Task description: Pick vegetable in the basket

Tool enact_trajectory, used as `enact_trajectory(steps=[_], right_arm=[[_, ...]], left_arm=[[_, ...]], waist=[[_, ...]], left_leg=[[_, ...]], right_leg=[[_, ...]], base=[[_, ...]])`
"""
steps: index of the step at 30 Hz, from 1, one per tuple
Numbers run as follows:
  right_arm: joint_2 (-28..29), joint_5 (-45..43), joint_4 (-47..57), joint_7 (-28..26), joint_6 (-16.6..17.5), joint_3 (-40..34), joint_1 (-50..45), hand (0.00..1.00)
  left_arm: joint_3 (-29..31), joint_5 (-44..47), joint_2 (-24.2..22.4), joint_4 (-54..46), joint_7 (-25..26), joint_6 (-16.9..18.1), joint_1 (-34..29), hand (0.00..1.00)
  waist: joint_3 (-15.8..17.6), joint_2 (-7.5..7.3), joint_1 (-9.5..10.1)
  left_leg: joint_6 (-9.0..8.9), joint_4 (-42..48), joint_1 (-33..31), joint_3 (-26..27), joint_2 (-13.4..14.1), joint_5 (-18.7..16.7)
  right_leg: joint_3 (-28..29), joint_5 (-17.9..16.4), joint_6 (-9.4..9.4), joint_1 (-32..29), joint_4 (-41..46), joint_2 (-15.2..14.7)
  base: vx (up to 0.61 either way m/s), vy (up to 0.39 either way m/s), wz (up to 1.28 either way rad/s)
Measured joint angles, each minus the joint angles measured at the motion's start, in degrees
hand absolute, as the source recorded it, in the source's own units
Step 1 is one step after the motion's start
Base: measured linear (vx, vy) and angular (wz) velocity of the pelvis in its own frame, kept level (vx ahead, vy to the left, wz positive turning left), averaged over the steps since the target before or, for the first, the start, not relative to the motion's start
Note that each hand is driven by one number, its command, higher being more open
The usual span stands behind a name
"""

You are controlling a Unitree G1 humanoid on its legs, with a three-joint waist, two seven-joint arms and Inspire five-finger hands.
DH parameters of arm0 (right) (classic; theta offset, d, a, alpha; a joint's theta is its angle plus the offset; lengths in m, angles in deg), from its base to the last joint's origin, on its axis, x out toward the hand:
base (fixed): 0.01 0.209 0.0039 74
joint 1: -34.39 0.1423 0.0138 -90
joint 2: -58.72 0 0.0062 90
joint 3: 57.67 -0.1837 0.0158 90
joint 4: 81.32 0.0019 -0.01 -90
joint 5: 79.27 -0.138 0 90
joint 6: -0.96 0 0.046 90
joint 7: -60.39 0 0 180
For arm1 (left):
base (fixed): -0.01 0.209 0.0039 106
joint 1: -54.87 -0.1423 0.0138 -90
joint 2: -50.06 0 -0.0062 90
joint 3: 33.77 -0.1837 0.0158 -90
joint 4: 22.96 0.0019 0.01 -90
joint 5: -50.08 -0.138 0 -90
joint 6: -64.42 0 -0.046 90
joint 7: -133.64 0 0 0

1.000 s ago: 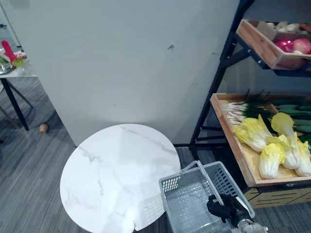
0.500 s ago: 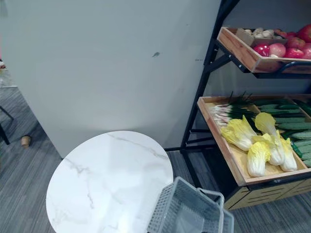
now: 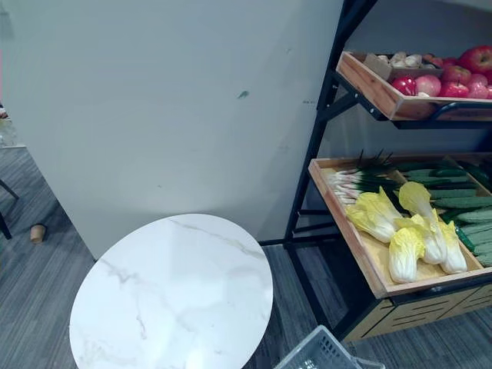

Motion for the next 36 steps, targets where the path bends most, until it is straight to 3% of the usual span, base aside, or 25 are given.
enact_trajectory(steps=[7,8,14,19,36], right_arm=[[0.1,0.1,-3.6,0.0,0.2,0.1,1.6,0.00],[0.0,0.1,-4.2,0.1,0.5,2.6,3.4,0.00],[0.4,0.8,-5.5,-1.1,-0.9,8.1,6.3,0.00],[-0.8,-5.9,-7.9,-2.0,-1.6,7.9,6.3,0.00],[-0.8,-8.6,-8.6,-3.1,1.9,8.0,6.0,0.00]], left_arm=[[-2.2,1.3,0.4,1.0,0.0,0.1,0.8,1.00],[-3.8,3.9,0.4,0.9,0.6,1.6,1.1,1.00],[-3.9,4.5,-0.1,0.9,1.8,2.8,1.3,1.00],[-3.7,4.5,-0.4,0.9,2.8,3.8,1.7,1.00],[-3.8,3.2,-1.1,1.1,3.8,4.5,2.6,1.00]], waist=[[0.0,0.08,1.43],[0.1,0.06,2.76],[0.7,0.16,4.05],[1.1,-0.06,5.41],[3.0,0.75,5.54]], left_leg=[[-0.03,0.0,-0.2,-1.5,0.0,-0.1],[0.38,0.0,-1.2,-5.0,-0.4,0.3],[0.73,0.0,-1.3,-8.5,-0.7,0.7],[1.10,0.0,-2.0,-11.4,-1.1,1.0],[1.11,0.1,-1.2,-11.5,-1.1,1.0]], right_leg=[[-1.5,0.0,0.01,0.9,-0.7,-0.2],[-5.0,-0.5,0.15,1.6,-0.7,-0.8],[-8.6,-1.5,0.25,3.1,-0.7,-1.5],[-11.5,-2.2,0.47,3.9,-0.6,-2.0],[-11.5,-2.2,0.44,4.7,-0.7,-1.9]], base=[[-0.03,-0.017,0.16],[-0.11,-0.055,0.77],[-0.06,-0.038,0.39],[-0.02,-0.024,0.33],[-0.02,-0.008,0.00]])
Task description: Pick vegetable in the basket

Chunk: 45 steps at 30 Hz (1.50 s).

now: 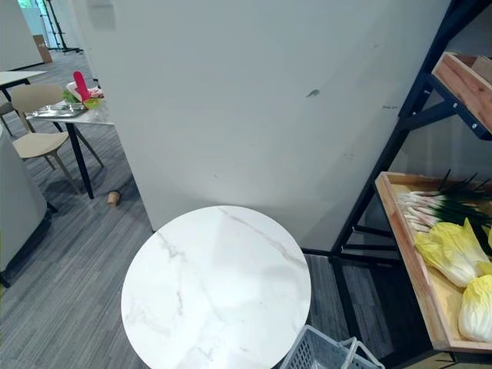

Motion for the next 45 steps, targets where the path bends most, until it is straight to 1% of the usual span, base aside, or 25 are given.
enact_trajectory(steps=[1,5,8,12,14,15,16,17,18,19,20,21,22,23,25,26,27,29,31,33,35,38,39,41,45], right_arm=[[0.0,-0.1,0.0,0.0,0.1,0.0,0.0,0.00],[0.0,-0.5,0.1,-0.1,0.6,0.0,0.0,0.00],[0.0,-1.0,0.1,-0.6,0.8,0.0,-0.1,0.00],[0.0,-0.7,0.2,-1.8,1.6,0.0,-0.1,0.00],[0.0,0.0,0.2,-1.9,1.8,-0.1,-0.3,0.00],[0.2,0.1,0.2,-1.9,1.8,-0.1,-0.3,0.00],[0.1,0.2,0.2,-2.0,1.8,-0.1,-0.3,0.00],[0.1,0.4,0.1,-2.4,1.7,0.0,0.1,0.00],[0.0,0.9,0.2,-2.9,1.6,0.1,1.1,0.00],[-0.5,2.8,-0.1,-4.0,1.5,1.8,2.9,0.00],[-1.8,3.9,-0.5,-4.5,1.1,3.3,3.9,0.00],[-2.8,4.8,-0.6,-5.0,1.0,3.9,4.2,0.00],[-2.9,4.8,-0.5,-5.0,1.0,3.9,4.2,0.00],[-3.2,4.7,0.0,-5.1,1.0,3.4,4.2,0.00],[-2.3,4.6,0.1,-5.6,0.9,2.2,4.1,0.00],[-1.9,4.6,0.3,-6.3,0.9,2.0,3.9,0.00],[-1.7,4.6,0.4,-6.6,0.9,2.0,3.9,0.00],[-1.5,4.0,0.4,-6.6,0.9,2.0,3.7,0.00],[-1.0,2.4,0.5,-6.6,0.9,1.7,3.6,0.00],[-1.3,2.3,0.8,-6.6,0.9,1.0,3.5,0.00],[-1.4,2.4,1.5,-6.5,0.9,1.0,3.1,0.00],[-1.4,2.4,1.9,-6.1,1.1,1.3,2.8,0.00],[-1.4,2.4,2.0,-5.9,1.1,1.3,2.7,0.00],[-1.4,1.4,2.6,-5.0,1.1,1.8,2.2,0.00],[-1.2,0.2,2.8,-4.4,1.0,2.2,1.8,0.00]], left_arm=[[0.0,0.0,0.0,0.0,0.0,-0.1,0.1,1.00],[0.0,-2.1,-0.1,0.0,-0.2,-0.3,0.6,1.00],[0.0,-2.6,-0.1,0.0,-0.2,-0.3,0.7,1.00],[0.1,-3.3,-0.1,0.1,-0.2,-0.3,0.8,1.00],[0.2,-3.3,0.1,0.4,-0.3,-0.2,0.8,1.00],[0.5,-3.3,0.1,0.6,-0.3,-0.2,0.9,1.00],[0.6,-3.3,0.1,0.6,-0.3,-0.2,1.0,1.00],[1.2,-3.3,0.1,0.6,-0.4,0.0,1.3,1.00],[2.8,-3.1,-0.2,0.6,-0.5,0.5,1.8,1.00],[2.9,-0.7,-0.4,0.3,-0.5,1.8,2.0,1.00],[2.8,0.8,-1.5,0.0,-0.1,2.3,2.2,1.00],[2.1,1.5,-2.2,-0.1,-0.1,2.5,2.4,1.00],[1.6,1.5,-2.6,-0.1,-0.1,2.7,2.5,1.00],[0.9,1.5,-3.0,-0.1,-0.1,2.8,3.3,1.00],[0.4,1.4,-3.4,-0.2,-0.2,2.8,5.2,1.00],[0.0,1.4,-3.1,-0.1,-0.3,2.1,5.6,1.00],[0.0,1.4,-3.1,0.0,-0.1,2.0,5.6,1.00],[0.0,1.8,-3.3,0.0,0.1,1.6,5.6,1.00],[0.2,1.8,-3.9,0.0,0.4,1.5,5.7,1.00],[1.8,1.7,-4.8,0.0,0.9,1.5,5.7,1.00],[3.1,1.7,-5.3,0.0,1.4,1.5,5.7,1.00],[6.0,1.6,-5.8,-0.2,1.8,0.9,5.5,1.00],[7.4,1.1,-6.0,-0.4,1.9,0.6,5.4,1.00],[9.6,-0.6,-6.3,-1.4,1.9,0.5,4.3,1.00],[11.8,-2.0,-7.1,-2.1,1.5,1.9,3.6,1.00]], waist=[[0.0,-0.32,0.00],[0.4,-0.12,-0.08],[0.3,0.00,-0.25],[0.6,0.17,-0.55],[0.7,0.16,-0.89],[0.7,0.07,-0.95],[0.8,0.00,-0.92],[1.1,-0.21,-0.66],[1.7,-0.34,-0.23],[3.0,-0.80,1.15],[3.6,0.58,2.19],[3.7,2.34,2.43],[3.7,2.97,2.34],[3.8,3.63,1.64],[4.1,1.88,2.00],[3.9,1.25,2.07],[3.9,1.20,2.04],[3.9,1.35,1.96],[4.1,1.64,1.96],[4.6,2.60,1.99],[4.9,3.00,2.00],[4.9,3.05,2.39],[5.0,3.03,2.53],[5.0,3.04,3.33],[4.9,2.92,3.58]], left_leg=[[0.00,0.0,0.0,0.0,0.0,0.0],[-0.13,0.3,0.0,0.4,0.2,-0.1],[-0.62,0.3,0.3,2.3,0.9,-0.5],[-1.90,0.5,1.3,6.9,2.4,-1.4],[-2.56,2.6,1.5,8.5,3.1,-2.8],[-2.60,4.3,1.5,7.9,3.6,-3.4],[-2.47,5.2,1.5,7.3,3.7,-3.7],[-1.50,7.8,1.1,4.9,3.9,-4.5],[0.16,12.3,-0.1,1.8,4.1,-6.0],[3.14,22.0,-3.5,-4.9,3.9,-10.5],[2.97,25.1,-3.9,-11.8,2.6,-14.0],[3.07,25.0,-3.8,-14.4,2.7,-16.3],[2.13,24.6,-3.0,-14.4,3.4,-17.4],[0.92,22.6,-2.0,-13.7,4.0,-18.4],[0.72,21.4,-2.0,-11.4,3.3,-18.6],[0.72,20.9,-1.7,-9.9,3.2,-18.6],[0.74,20.4,-1.3,-9.4,3.2,-18.5],[0.84,18.8,-0.3,-8.2,2.7,-17.9],[0.72,16.8,0.5,-7.8,2.4,-16.9],[0.61,16.3,1.2,-7.9,2.6,-16.7],[0.47,16.3,1.4,-8.2,2.8,-16.6],[0.16,16.6,1.4,-9.1,3.6,-16.4],[0.09,16.7,1.5,-9.4,3.7,-16.4],[-0.28,16.7,1.7,-9.2,4.3,-16.5],[-0.77,16.4,2.4,-8.5,5.1,-16.8]], right_leg=[[0.0,0.0,0.00,0.0,0.0,0.0],[0.5,0.0,-0.01,-0.2,0.0,0.2],[2.3,0.1,-0.10,-0.8,0.0,0.9],[7.0,0.7,-0.99,-2.1,0.0,2.8],[9.0,0.9,-1.22,-2.2,0.0,3.8],[10.7,1.0,-1.43,-2.3,0.0,4.2],[11.9,1.1,-1.60,-2.3,0.0,4.5],[14.5,1.3,-1.85,-2.7,0.3,4.7],[18.1,1.3,-1.91,-3.5,1.8,5.3],[24.3,1.1,-2.10,-5.1,4.4,6.4],[28.2,1.2,-2.20,-5.0,4.7,7.8],[30.5,1.8,-2.15,-4.8,4.6,9.9],[31.0,2.0,-2.05,-4.8,4.6,10.8],[30.5,2.3,-2.07,-5.3,4.3,11.4],[29.0,3.1,-1.33,-7.3,5.2,10.4],[28.9,3.8,-0.81,-8.0,5.3,10.2],[28.9,4.0,-0.85,-8.1,5.3,10.2],[28.4,4.6,-0.86,-8.4,5.2,10.2],[26.3,4.8,-1.06,-8.7,5.1,9.7],[25.2,4.8,-1.07,-8.5,5.1,9.7],[24.4,4.8,-1.09,-8.2,4.9,9.7],[22.7,4.7,-1.54,-7.4,4.2,9.6],[21.8,4.1,-1.92,-7.0,3.7,9.3],[17.6,4.1,-2.07,-6.5,3.1,8.7],[17.6,4.2,-2.21,-6.2,3.2,9.6]], base=[[0.00,0.000,0.00],[-0.01,-0.018,-0.06],[-0.02,-0.035,-0.30],[0.00,-0.043,-0.57],[0.01,-0.054,-0.63],[0.03,-0.066,-0.70],[0.06,-0.110,-0.85],[0.05,-0.104,-1.15],[0.04,-0.119,-2.05],[-0.02,0.003,-2.42],[-0.06,0.093,-2.52],[-0.08,0.156,-1.69],[-0.06,0.137,-1.09],[-0.03,0.093,-0.53],[-0.06,0.119,-0.57],[-0.05,0.094,-0.63],[0.00,0.053,-0.56],[0.04,0.041,-0.32],[0.05,0.033,-0.07],[0.05,0.029,0.05],[0.02,0.014,0.09],[0.00,-0.012,0.20],[-0.02,-0.021,0.12],[-0.01,-0.009,0.02],[0.01,-0.002,-0.06]])
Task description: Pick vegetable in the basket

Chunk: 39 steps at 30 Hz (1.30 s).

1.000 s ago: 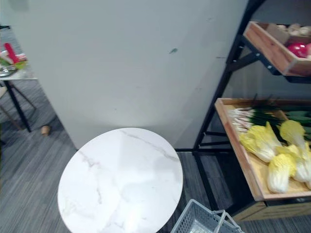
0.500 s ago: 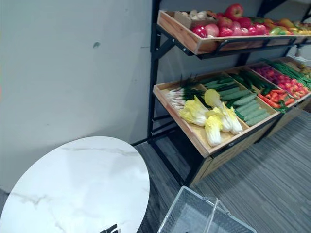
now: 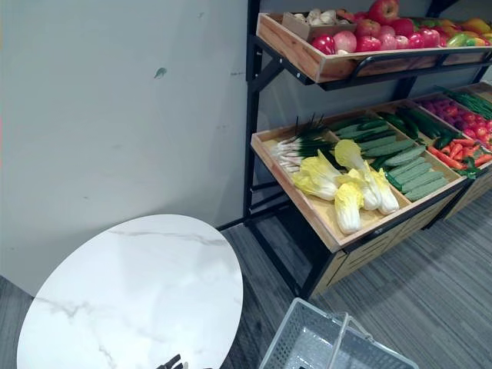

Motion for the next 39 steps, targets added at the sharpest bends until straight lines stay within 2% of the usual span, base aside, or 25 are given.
enact_trajectory(steps=[5,6,7,8,9,10,11,12,13,14,15,16,17,18,20,22,24,26,31,33,36,37,38,39], right_arm=[[0.7,-0.1,0.0,0.1,0.0,0.0,0.0,0.00],[1.0,-0.2,0.2,0.2,0.0,-0.1,0.1,0.00],[1.1,-0.2,0.4,0.4,0.0,-0.7,0.3,0.00],[1.0,-0.1,1.1,0.9,0.0,-2.1,0.5,0.00],[1.1,0.2,1.6,0.8,-0.1,-2.4,0.5,0.00],[1.5,0.5,1.8,0.7,-0.2,-2.4,0.1,0.00],[2.0,0.6,1.9,0.5,-0.2,-2.4,-0.3,0.00],[2.1,0.8,2.4,-0.4,-0.9,-3.6,-0.7,0.00],[2.8,1.1,2.6,0.4,-0.7,-6.8,-0.8,0.00],[2.9,1.0,2.6,0.4,-0.4,-8.3,-1.3,0.00],[2.6,0.7,2.4,0.9,-0.3,-10.5,-1.9,0.00],[1.7,0.1,1.7,0.9,-0.4,-11.7,-2.9,0.00],[1.5,0.1,1.4,0.9,-0.5,-11.8,-3.1,0.00],[1.8,0.1,0.7,0.8,-0.5,-11.8,-3.0,0.00],[2.5,0.1,-0.4,0.6,-0.7,-12.0,-3.1,0.00],[1.4,0.2,-0.9,0.5,-2.2,-11.9,-3.2,0.00],[0.6,1.4,-2.1,0.4,-2.7,-11.0,-2.8,0.00],[-0.2,2.4,-2.4,0.1,-2.9,-8.5,-2.7,0.00],[-0.3,1.8,-2.1,0.1,-3.2,-7.3,-2.7,0.00],[-0.4,-2.0,-2.0,0.5,-4.0,-7.7,-3.4,0.00],[-0.4,-5.3,-2.0,0.5,-4.0,-7.9,-4.1,0.00],[-0.3,-6.8,-2.0,0.5,-3.9,-7.9,-4.1,0.00],[-0.3,-6.9,-1.9,0.4,-3.6,-8.0,-4.0,0.00],[0.7,-7.4,-1.4,0.4,-2.9,-8.7,-3.4,0.00]], left_arm=[[2.3,1.0,-0.1,0.2,-0.6,0.4,0.3,1.00],[3.5,1.0,-0.1,0.2,-1.0,0.4,0.2,1.00],[4.5,1.1,-0.4,0.2,-1.1,0.5,0.2,1.00],[5.3,1.4,-0.6,0.0,-1.2,0.9,0.0,1.00],[6.6,2.8,0.0,-0.4,-1.7,1.0,-0.7,1.00],[6.9,4.5,0.7,-0.4,-1.8,1.1,-0.8,1.00],[7.0,5.2,1.3,-0.3,-2.0,1.1,-0.7,1.00],[8.4,6.3,0.9,-0.6,-2.1,1.0,-0.5,1.00],[8.8,6.9,0.3,-2.2,-2.3,1.1,-0.4,1.00],[8.7,6.9,0.1,-3.0,-2.4,1.1,-0.3,1.00],[8.5,6.6,-0.3,-3.0,-2.9,0.5,-0.3,1.00],[8.5,6.4,-0.3,-2.5,-3.1,-0.2,-0.8,1.00],[8.6,6.2,0.3,-2.5,-3.0,-0.6,-0.9,1.00],[8.5,5.4,1.4,-1.3,-2.8,-1.4,-1.2,1.00],[8.0,5.6,2.2,-0.3,-2.7,-1.4,-1.8,1.00],[6.4,5.8,2.2,-0.2,-2.7,-1.3,-2.0,1.00],[5.4,6.6,2.3,-0.2,-2.7,-1.3,-1.9,1.00],[2.9,6.8,2.5,-0.2,-2.6,-0.9,-1.6,1.00],[-0.7,6.5,2.2,-0.4,-2.9,-1.0,-0.5,1.00],[-0.7,5.7,2.3,-0.2,-2.9,-1.0,-0.6,1.00],[-1.8,5.3,2.5,-0.2,-2.9,-1.0,-0.7,1.00],[-2.7,5.0,2.4,-0.3,-3.0,-0.9,-0.3,1.00],[-2.7,5.0,2.4,-0.4,-3.1,-0.9,0.0,1.00],[-1.9,5.0,3.0,-0.6,-3.1,-0.6,0.3,1.00]], waist=[[0.1,-0.65,-0.05],[0.1,-0.91,0.03],[0.2,-0.82,0.11],[0.2,-0.72,0.20],[0.2,-2.44,0.35],[0.4,-4.23,0.54],[0.2,-5.35,1.23],[-0.9,-3.05,2.15],[-0.6,-3.42,2.12],[-0.6,-3.50,1.75],[-0.7,-3.28,1.35],[-0.9,-3.34,1.36],[-1.0,-3.60,1.38],[-1.4,-4.44,1.37],[-2.0,-3.49,1.54],[-2.3,-2.86,1.43],[-2.5,-2.35,1.66],[-2.2,-1.53,1.40],[-2.1,-1.85,0.70],[-1.8,-1.79,-0.10],[-1.7,-1.74,-0.14],[-1.4,-1.56,-0.52],[-0.9,-0.60,-0.58],[0.7,-0.96,-0.53]], left_leg=[[-0.38,0.0,1.2,3.4,0.4,-0.6],[-0.34,0.1,1.4,5.3,1.1,-0.6],[-0.36,0.0,1.7,6.7,1.5,-0.6],[-0.38,0.6,2.3,9.7,1.8,-0.6],[-0.25,3.5,3.1,12.6,1.3,-0.7],[2.18,7.4,2.4,13.3,0.9,-1.0],[4.36,7.5,1.8,12.7,-0.7,-2.3],[5.28,1.3,-0.3,11.6,-0.7,0.6],[2.77,2.3,-0.2,13.4,0.2,0.4],[2.77,2.6,-0.4,13.3,0.4,0.4],[2.68,3.0,0.0,13.1,1.2,0.5],[2.30,3.7,0.0,13.1,1.7,0.7],[2.19,4.0,-0.2,13.1,1.8,0.7],[1.61,3.9,-0.8,13.2,2.1,1.6],[1.07,2.1,-1.3,13.4,3.0,4.2],[-0.51,0.1,-0.8,15.3,3.6,5.5],[-1.14,-0.4,-1.0,17.7,4.2,5.9],[-2.15,-1.2,-1.3,19.1,4.9,6.9],[-2.14,-2.2,-2.2,18.8,4.7,7.9],[-2.61,-3.2,-1.4,17.6,4.2,8.2],[-2.61,-3.2,-1.1,17.5,3.8,8.2],[-3.53,-1.4,-1.6,17.5,4.5,7.6],[-5.31,0.8,-2.4,17.6,6.0,6.4],[-7.32,8.8,-4.7,16.9,7.8,5.0]], right_leg=[[2.1,1.0,-0.53,-1.0,0.9,1.7],[-0.5,0.2,-1.12,-2.2,1.4,1.9],[-5.9,-2.1,-3.26,-3.1,3.1,1.0],[-17.5,-5.5,-6.77,-5.2,8.7,-1.5],[-22.4,-3.8,-6.63,-6.4,13.9,-3.3],[-22.8,-3.0,-6.33,-6.1,14.8,-3.9],[-21.2,-2.0,-5.06,-5.6,13.4,-4.0],[-19.5,0.2,-3.77,-4.9,9.7,-2.0],[-22.1,-8.9,-5.11,-7.7,22.9,-4.5],[-23.2,-12.2,-4.76,-8.2,29.1,-6.3],[-24.6,-15.3,-4.53,-7.5,36.6,-10.0],[-24.7,-14.6,-3.42,-5.3,38.6,-13.4],[-24.4,-14.2,-1.88,-4.4,37.3,-14.5],[-25.5,-14.2,-0.83,-3.9,34.7,-13.2],[-25.1,-13.9,-1.14,-2.8,28.7,-11.1],[-25.2,-13.8,-1.05,-0.1,19.7,-8.9],[-24.5,-12.1,-0.76,2.2,10.9,-7.2],[-22.8,-7.6,-1.51,4.1,2.6,-5.1],[-22.2,-4.9,-1.91,4.5,-1.9,-4.5],[-22.2,-3.5,-1.91,5.7,-3.5,-4.5],[-21.9,-3.0,-1.60,6.2,-3.6,-4.7],[-21.4,-3.2,-1.54,5.4,-3.1,-4.4],[-21.1,-4.1,-2.33,4.6,-1.9,-3.8],[-19.5,-5.8,-3.03,2.7,2.5,-3.1]], base=[[0.03,-0.001,-0.36],[-0.02,-0.040,-0.50],[-0.02,-0.007,-0.79],[0.03,0.083,-1.11],[0.05,0.101,-1.40],[0.01,0.080,-1.29],[-0.10,0.003,-1.34],[-0.14,0.012,-1.26],[-0.12,0.002,-0.95],[0.00,0.010,-0.28],[0.12,-0.025,0.06],[0.15,-0.050,-0.02],[0.16,-0.119,-0.32],[0.13,-0.177,-0.52],[0.12,-0.205,-0.50],[0.08,-0.208,-0.66],[0.01,-0.147,-0.81],[-0.05,-0.135,-0.68],[-0.08,-0.047,-0.12],[-0.24,-0.001,0.11],[-0.20,0.021,0.01],[-0.13,0.005,-0.11],[-0.22,-0.024,-0.37],[-0.16,-0.033,-0.52]])
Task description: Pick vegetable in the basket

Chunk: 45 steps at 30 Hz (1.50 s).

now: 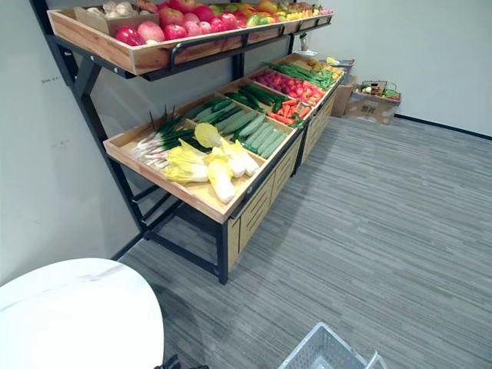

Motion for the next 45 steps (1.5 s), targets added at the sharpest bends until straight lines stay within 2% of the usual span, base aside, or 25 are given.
enact_trajectory(steps=[1,2,3,4,5,6,7,9,11,14,17,18,25,26,27,31,36,39,42,45], right_arm=[[0.5,-0.4,0.0,0.0,0.1,-0.3,0.4,0.00],[0.5,-0.1,0.1,-0.4,-0.3,0.1,1.2,0.00],[0.4,0.4,0.0,-0.4,-0.5,0.4,1.5,0.00],[-2.2,0.3,1.9,0.8,-1.3,-1.4,1.0,0.00],[-1.4,-1.7,2.5,1.0,-1.0,-1.4,0.0,0.00],[-0.7,-2.7,2.6,1.2,-1.0,-1.3,-1.5,0.00],[-0.4,-2.8,2.7,1.7,-0.9,-1.2,-2.2,0.00],[0.2,-3.5,4.0,2.1,-0.5,-1.4,-4.6,0.00],[0.8,-4.6,4.4,1.9,0.8,-1.4,-5.0,0.00],[1.4,-4.3,4.0,1.1,1.4,-2.6,-5.1,0.00],[2.1,-3.8,2.2,0.7,1.5,-4.0,-4.5,0.00],[0.5,0.7,-1.2,0.6,-0.3,-1.4,-0.1,0.00],[0.6,0.7,-1.2,0.9,-0.1,-1.4,0.0,0.00],[1.5,0.7,-1.3,3.6,1.8,-2.1,-0.1,0.00],[1.9,0.7,-1.3,3.9,2.3,-3.8,-0.1,0.00],[2.1,0.7,-1.4,5.0,2.8,-4.4,-0.1,0.00],[2.9,0.6,-1.4,7.9,2.9,-6.1,0.0,0.00],[3.0,0.0,-1.3,8.9,2.6,-6.1,0.4,0.00],[3.5,-1.7,-1.1,9.1,2.8,-6.2,0.5,0.00],[3.5,-1.6,-1.1,9.3,3.2,-5.9,1.3,0.00]], left_arm=[[0.8,0.0,0.6,-0.7,0.0,0.2,0.2,1.00],[2.8,0.7,0.9,-2.5,-0.2,0.8,0.2,1.00],[3.3,1.2,1.1,-2.5,-0.2,1.1,0.2,1.00],[4.2,3.9,-1.5,-1.8,-1.5,1.5,-1.6,1.00],[4.4,3.6,-1.1,-1.9,-1.6,2.0,-1.8,1.00],[4.4,3.2,-0.3,-1.8,-1.7,2.0,-1.5,1.00],[4.4,3.0,-0.4,-1.8,-1.6,1.8,-1.4,1.00],[4.4,2.2,-0.4,-1.8,-1.6,1.7,-1.6,1.00],[4.3,1.1,-0.6,-1.8,-1.5,1.2,-1.6,1.00],[3.6,1.2,-0.8,-0.5,-0.8,0.5,-1.0,1.00],[3.5,1.9,-0.6,1.4,-0.9,0.5,0.2,1.00],[-2.8,1.8,2.4,3.1,-1.6,0.9,2.4,1.00],[-2.6,2.0,2.3,3.1,-1.6,1.0,2.3,1.00],[-0.4,2.9,0.6,2.8,-0.8,2.1,0.5,1.00],[-0.4,2.8,0.5,2.8,-0.8,2.1,0.4,1.00],[-0.4,2.9,0.4,2.8,-0.5,2.1,0.0,1.00],[-0.8,4.0,0.5,2.7,-0.4,1.4,-0.4,1.00],[-1.3,3.8,0.5,2.5,-0.3,1.4,-0.4,1.00],[-1.6,0.3,0.6,1.2,-0.3,0.8,-0.6,1.00],[-2.2,-4.6,0.5,0.2,0.4,0.9,-0.5,1.00]], waist=[[0.6,-0.87,-0.06],[1.1,-2.93,0.40],[1.2,-2.90,0.69],[2.2,2.64,1.58],[2.2,1.71,1.30],[2.2,-0.04,0.95],[2.5,0.03,0.63],[0.9,0.12,0.34],[0.2,0.00,0.57],[-0.9,0.44,-0.10],[-1.8,0.56,-0.15],[-1.8,-3.56,0.11],[-1.8,-3.56,0.17],[-1.7,-2.84,0.49],[-1.9,-2.49,0.54],[-1.8,-1.90,0.56],[-1.6,-1.44,0.67],[-1.1,-0.91,0.68],[-0.8,-1.13,0.70],[-0.4,-1.03,0.83]], left_leg=[[1.38,6.8,-2.7,-1.9,0.6,0.5],[9.66,19.7,-10.0,-11.0,-0.9,3.7],[8.80,20.2,-10.5,-15.0,-3.0,1.4],[7.83,-1.8,-9.4,-21.6,-6.8,-0.7],[7.88,-1.6,-9.1,-20.0,-6.2,-0.4],[7.44,-1.5,-8.3,-19.4,-6.7,-0.1],[7.33,-1.5,-8.1,-19.9,-6.6,-0.1],[6.31,-3.8,-7.7,-19.4,-6.6,1.0],[6.19,-8.8,-5.9,-16.2,-6.6,4.4],[5.83,-12.4,-5.2,-15.1,-7.5,6.2],[5.65,-13.1,-5.3,-14.6,-7.8,6.0],[7.38,-10.4,-7.4,-16.2,-10.1,3.2],[7.40,-10.8,-7.2,-16.4,-10.3,3.2],[7.74,-12.2,-3.7,-16.2,-10.6,3.5],[7.83,-12.9,-3.4,-16.1,-10.8,4.0],[7.72,-14.6,-2.3,-16.0,-10.9,5.0],[7.03,-13.6,-0.4,-16.0,-9.5,4.2],[6.73,-10.9,-0.3,-16.0,-8.4,2.4],[6.93,-7.6,-0.3,-15.9,-8.2,-0.2],[6.97,-5.6,0.2,-14.2,-7.9,-2.0]], right_leg=[[1.3,-0.7,-0.34,-1.0,2.0,-0.5],[5.6,-1.0,-0.71,-2.6,5.1,-0.8],[7.9,-1.0,-0.72,-2.7,5.6,-0.9],[14.8,-0.6,-0.11,-3.0,3.5,3.5],[13.3,-3.0,-0.55,-5.4,14.0,3.3],[12.8,-7.4,0.24,-3.2,13.7,2.1],[11.9,-7.5,0.40,-2.4,12.9,1.9],[11.7,-7.4,0.57,-3.3,11.8,1.8],[12.4,-7.6,0.89,-4.6,11.5,1.2],[12.3,-7.5,1.54,-5.7,11.1,0.4],[12.7,-6.3,1.83,-5.4,8.7,0.6],[8.0,3.2,3.69,-1.4,-5.9,-2.9],[7.3,3.2,3.70,-1.1,-5.9,-2.8],[5.1,3.2,3.68,1.5,-6.0,-3.1],[5.0,3.2,3.69,1.5,-6.1,-3.2],[4.8,3.0,3.63,1.8,-6.2,-3.3],[3.9,1.5,2.91,3.7,-5.3,-2.8],[3.9,-1.6,2.95,2.7,-0.5,-2.0],[3.1,-8.5,3.85,-1.5,11.8,-2.6],[-2.0,-9.3,4.16,-4.5,18.5,-3.6]], base=[[-0.25,-0.077,-1.12],[-0.16,-0.044,-1.24],[-0.24,0.174,-3.89],[-0.08,0.261,-3.56],[-0.05,0.230,-3.19],[0.05,-0.004,-0.32],[0.05,-0.049,0.07],[0.08,-0.049,0.01],[0.13,-0.049,-0.24],[0.15,0.009,-0.10],[0.16,0.057,-0.12],[0.08,0.029,-0.07],[-0.01,0.003,0.01],[-0.10,0.030,0.01],[-0.11,0.033,0.00],[-0.05,0.005,0.00],[0.00,0.000,0.00],[0.00,-0.010,-0.01],[0.03,-0.016,0.01],[0.04,-0.013,-0.31]])
